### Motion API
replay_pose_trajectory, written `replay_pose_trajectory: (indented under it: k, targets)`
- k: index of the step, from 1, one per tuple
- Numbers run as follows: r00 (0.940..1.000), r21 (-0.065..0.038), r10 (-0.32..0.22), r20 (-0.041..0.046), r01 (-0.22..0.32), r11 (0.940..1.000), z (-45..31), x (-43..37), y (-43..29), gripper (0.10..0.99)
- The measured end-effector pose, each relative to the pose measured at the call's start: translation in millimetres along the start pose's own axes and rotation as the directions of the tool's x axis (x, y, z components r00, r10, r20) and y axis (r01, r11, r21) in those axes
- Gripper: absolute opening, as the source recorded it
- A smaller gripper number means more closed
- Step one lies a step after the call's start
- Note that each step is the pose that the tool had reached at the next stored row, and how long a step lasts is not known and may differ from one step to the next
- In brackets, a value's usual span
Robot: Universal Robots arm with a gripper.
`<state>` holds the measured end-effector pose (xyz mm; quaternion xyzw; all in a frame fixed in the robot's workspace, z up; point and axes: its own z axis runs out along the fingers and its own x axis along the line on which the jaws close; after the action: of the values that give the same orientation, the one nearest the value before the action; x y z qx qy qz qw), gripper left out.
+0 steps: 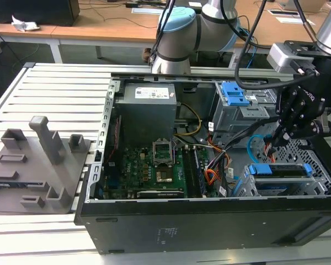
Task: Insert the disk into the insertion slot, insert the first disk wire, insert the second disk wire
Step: 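Insert the first disk wire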
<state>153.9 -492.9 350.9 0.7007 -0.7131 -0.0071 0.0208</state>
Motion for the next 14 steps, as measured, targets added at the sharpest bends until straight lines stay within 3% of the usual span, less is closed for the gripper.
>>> replay_pose_trajectory:
  k: [5,12,14]
  targets:
    - [1.0000,0.000,0.000,0.0001,0.000,1.0000,0.1,0.8,-0.5,0.176]
    - [1.0000,0.000,0.000,0.0000,0.000,1.0000,0.3,14.6,-0.8,0.176]
    - [1.0000,0.000,0.000,0.0000,0.000,1.0000,0.5,22.0,-0.9,0.176]
